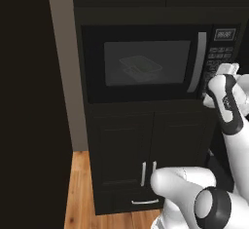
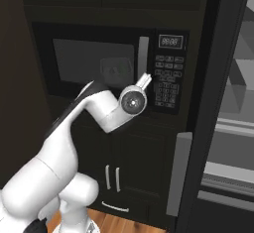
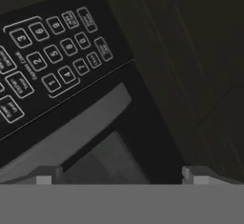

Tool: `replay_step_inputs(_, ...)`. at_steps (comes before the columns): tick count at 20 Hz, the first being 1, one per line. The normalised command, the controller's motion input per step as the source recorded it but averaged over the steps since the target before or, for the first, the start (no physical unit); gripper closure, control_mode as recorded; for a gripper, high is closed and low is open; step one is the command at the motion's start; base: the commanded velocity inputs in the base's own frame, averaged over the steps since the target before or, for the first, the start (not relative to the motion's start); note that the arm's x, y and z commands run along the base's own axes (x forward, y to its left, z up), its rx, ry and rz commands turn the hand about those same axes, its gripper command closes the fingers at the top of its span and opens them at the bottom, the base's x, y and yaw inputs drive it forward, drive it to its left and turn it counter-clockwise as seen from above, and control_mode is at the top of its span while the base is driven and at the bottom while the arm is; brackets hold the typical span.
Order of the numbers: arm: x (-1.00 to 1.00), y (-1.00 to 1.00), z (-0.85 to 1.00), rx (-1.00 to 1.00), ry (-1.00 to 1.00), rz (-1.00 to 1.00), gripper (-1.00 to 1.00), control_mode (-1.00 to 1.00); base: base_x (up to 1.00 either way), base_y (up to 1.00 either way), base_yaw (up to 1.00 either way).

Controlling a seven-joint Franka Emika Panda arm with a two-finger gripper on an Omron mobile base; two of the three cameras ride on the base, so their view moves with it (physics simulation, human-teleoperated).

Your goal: Place the tupperware containing the fish and corn meal in the microwave. Close the microwave door and press the start button to reheat the meal.

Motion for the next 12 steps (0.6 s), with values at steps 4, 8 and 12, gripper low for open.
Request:
replay_step_inputs(4, -0.14, 0.00, -0.10, -0.07, -0.32, -0.10, -1.00, -1.00, 0.00, 0.00, 0.00)
replay_step_inputs(8, -0.08, 0.00, 0.00, -0.08, -0.17, -0.06, -1.00, -1.00, 0.00, 0.00, 0.00)
replay_step_inputs(12, -0.11, -0.16, 0.00, -0.04, -0.06, 0.00, -1.00, -1.00, 0.00, 0.00, 0.00)
